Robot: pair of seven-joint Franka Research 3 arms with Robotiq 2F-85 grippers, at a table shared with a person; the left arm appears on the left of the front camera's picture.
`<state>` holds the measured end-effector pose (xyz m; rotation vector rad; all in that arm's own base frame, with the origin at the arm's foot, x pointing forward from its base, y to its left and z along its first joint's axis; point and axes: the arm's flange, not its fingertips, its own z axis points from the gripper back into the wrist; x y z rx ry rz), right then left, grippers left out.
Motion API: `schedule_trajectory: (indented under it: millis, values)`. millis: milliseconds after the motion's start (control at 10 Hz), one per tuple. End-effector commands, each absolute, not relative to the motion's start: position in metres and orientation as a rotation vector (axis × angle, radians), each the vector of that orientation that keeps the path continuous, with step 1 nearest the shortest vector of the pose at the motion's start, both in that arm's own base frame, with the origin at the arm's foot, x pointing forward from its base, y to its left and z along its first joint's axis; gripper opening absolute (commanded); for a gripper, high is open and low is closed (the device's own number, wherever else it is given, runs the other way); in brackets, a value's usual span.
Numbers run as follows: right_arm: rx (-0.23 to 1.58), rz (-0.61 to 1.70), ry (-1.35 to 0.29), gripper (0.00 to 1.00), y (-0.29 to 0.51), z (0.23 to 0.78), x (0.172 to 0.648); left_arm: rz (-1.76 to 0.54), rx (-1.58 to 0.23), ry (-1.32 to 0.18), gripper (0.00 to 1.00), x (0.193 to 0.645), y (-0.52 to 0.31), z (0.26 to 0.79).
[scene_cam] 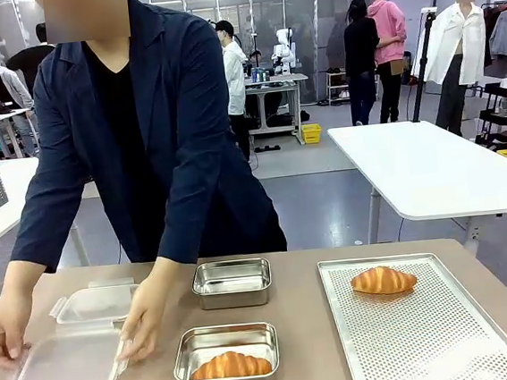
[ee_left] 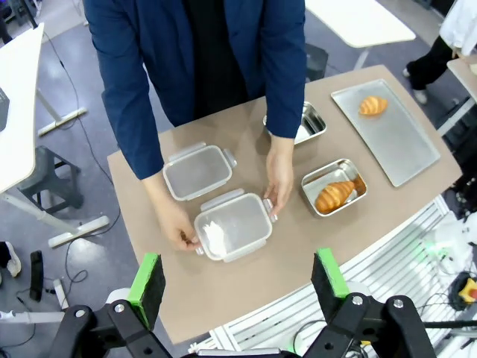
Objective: Place the bread into the airtight container.
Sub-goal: Pick up a Butter Roll and place it into an empty Airtight Container.
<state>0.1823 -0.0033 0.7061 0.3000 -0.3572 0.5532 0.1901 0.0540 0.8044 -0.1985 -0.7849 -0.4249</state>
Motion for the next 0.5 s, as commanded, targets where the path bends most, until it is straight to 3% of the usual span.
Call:
schedule_trajectory:
  millis: [0, 400]
  values:
    - [0.197, 0.502, -0.360, 1.00, 0.009, 0.723, 0.186, -0.433, -0.203, -0.787, 1.00, 0.190, 0.053, 0.805]
    - [0.150, 0.447, -0.370, 1.00, 0.013, 0.745, 0.191, -0.433, -0.203, -0.787, 1.00, 0.190, 0.053, 0.805]
